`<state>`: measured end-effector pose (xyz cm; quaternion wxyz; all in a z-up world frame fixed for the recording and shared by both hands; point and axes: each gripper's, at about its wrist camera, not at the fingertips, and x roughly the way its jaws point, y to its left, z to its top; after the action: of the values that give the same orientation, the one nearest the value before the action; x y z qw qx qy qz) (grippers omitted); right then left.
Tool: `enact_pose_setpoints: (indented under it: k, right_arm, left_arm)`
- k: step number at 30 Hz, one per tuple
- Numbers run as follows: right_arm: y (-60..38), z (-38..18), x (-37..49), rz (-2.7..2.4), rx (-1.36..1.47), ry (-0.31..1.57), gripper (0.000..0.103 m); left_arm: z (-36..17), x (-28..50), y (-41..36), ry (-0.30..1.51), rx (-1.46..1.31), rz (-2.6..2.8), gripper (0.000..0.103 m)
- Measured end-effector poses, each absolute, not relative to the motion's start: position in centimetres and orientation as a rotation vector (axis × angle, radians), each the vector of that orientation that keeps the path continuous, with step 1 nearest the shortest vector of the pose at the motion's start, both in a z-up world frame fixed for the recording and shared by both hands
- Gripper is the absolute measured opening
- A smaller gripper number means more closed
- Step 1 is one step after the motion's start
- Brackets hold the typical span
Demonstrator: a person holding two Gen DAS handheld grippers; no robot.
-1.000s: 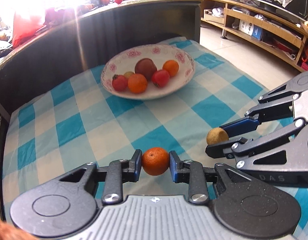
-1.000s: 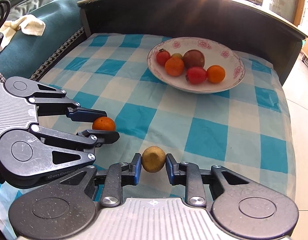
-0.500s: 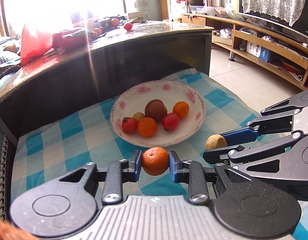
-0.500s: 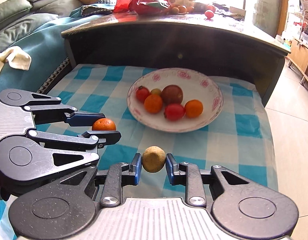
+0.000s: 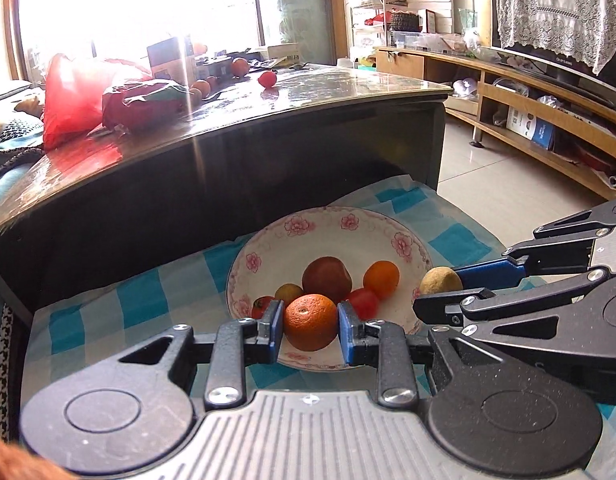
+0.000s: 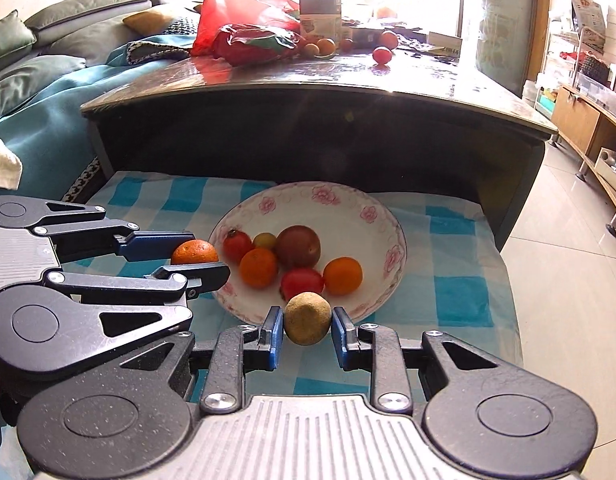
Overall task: Organize fruits
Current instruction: 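Carry the mandarin in the left tool while the right tool carries the brown fruit to the bowl, then lower both held fruits into the bowl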
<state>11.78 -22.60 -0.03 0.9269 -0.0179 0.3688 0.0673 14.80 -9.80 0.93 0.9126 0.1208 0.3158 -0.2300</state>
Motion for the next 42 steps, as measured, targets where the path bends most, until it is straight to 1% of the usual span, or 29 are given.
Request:
enact_pose_setpoints:
  k: [9,26,42]
  right_arm:
    - [-23.5,0.2,14.2,0.116,-0.026,0.733,0.020]
    - [-24.5,-1.3,19.0,0.095,-0.012,0.712,0.022]
    - [-24.7,-3.1,20.5,0.098,-0.010,0.724,0.024]
  left_arm:
    - [1.1,17.2,-10.4,0.639,0.221,-0.462,0.038]
    - [-0.6,22.3,-11.9,0.652,0.220,-0.428,0.037]
    - [-2.4,23.5,-11.9,0.686,0.188,-0.428,0.037]
